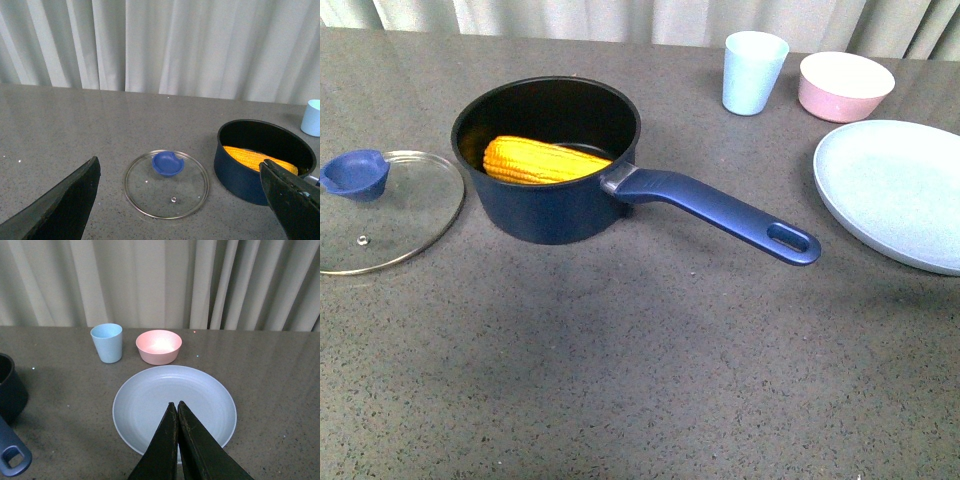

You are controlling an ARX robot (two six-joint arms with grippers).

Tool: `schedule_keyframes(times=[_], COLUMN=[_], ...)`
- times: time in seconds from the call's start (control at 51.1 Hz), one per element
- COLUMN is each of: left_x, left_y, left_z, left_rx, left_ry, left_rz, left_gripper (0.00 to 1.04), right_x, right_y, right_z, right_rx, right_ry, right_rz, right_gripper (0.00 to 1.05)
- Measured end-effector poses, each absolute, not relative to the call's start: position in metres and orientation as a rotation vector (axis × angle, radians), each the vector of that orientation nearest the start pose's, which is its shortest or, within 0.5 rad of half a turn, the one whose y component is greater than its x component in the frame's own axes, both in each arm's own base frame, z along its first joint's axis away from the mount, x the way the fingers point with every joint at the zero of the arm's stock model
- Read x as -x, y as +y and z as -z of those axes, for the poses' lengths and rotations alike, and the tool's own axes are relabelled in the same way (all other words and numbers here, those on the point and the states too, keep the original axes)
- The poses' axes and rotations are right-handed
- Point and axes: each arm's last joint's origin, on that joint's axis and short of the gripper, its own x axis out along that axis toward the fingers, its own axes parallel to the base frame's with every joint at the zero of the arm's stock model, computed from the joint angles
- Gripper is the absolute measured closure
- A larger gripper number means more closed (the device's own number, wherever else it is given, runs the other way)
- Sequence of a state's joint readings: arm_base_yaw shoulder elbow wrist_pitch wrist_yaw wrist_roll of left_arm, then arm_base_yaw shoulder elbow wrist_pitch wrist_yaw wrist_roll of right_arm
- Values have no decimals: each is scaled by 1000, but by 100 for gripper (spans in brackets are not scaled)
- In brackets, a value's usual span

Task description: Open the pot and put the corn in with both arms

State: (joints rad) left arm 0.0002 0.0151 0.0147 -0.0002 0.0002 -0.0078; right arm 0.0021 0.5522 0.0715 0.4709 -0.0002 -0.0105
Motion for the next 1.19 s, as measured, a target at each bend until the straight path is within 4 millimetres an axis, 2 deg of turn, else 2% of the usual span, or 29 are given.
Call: schedule_keyframes(times=[0.333, 1.096, 1.193], left_x=[-98, -98, -98], left_y=[0, 0, 0], left_z=[-167, -167, -167], left_rx=[8, 8, 8], left_ry=[1, 1, 1], left_rz=[0, 0, 0], left_gripper=[9, 9, 9], right_x=[-125, -108, -99], right_y=[0, 0, 0], right_z=[-172, -174, -170], right_rx=[11, 10, 10], right_ry=[-6, -25, 1], right_rz=[-2, -2, -2], right_gripper=[103, 103, 103])
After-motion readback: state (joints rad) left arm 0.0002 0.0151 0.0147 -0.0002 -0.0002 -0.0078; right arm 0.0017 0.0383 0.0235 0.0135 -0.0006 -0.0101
